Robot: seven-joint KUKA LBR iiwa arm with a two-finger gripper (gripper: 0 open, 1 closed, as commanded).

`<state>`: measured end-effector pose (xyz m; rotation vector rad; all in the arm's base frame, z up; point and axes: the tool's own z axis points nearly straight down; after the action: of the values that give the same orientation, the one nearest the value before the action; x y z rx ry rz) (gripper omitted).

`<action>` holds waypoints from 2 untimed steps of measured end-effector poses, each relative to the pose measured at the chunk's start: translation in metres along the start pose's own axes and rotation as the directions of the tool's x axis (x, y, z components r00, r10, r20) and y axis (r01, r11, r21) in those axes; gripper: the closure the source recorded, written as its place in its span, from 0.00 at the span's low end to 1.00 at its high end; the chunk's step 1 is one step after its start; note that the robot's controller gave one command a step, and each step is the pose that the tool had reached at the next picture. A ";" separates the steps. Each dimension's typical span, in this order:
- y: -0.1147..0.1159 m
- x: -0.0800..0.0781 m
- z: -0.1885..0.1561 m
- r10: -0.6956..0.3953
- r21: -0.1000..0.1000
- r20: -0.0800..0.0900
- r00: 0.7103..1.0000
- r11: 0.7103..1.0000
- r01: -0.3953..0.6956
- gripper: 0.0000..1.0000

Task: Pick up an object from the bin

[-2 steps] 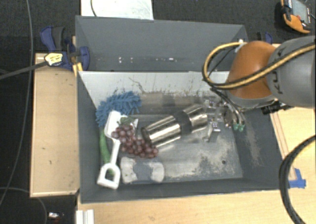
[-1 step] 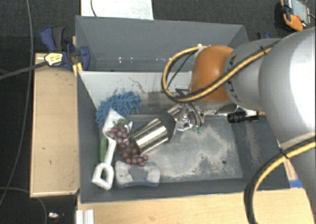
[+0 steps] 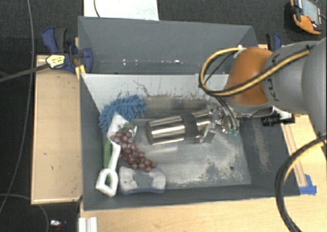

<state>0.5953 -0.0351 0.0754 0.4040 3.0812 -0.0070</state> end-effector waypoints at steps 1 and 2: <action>0.000 0.000 0.000 -0.001 0.000 0.000 1.000 1.000 0.001 1.00; 0.000 0.000 -0.006 -0.004 0.000 0.003 1.000 1.000 0.004 1.00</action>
Offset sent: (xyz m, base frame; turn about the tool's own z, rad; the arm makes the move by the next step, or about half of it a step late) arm -0.0001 0.0000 0.0060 -0.0003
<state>0.5954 -0.0352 0.0812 0.3971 3.0791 -0.0075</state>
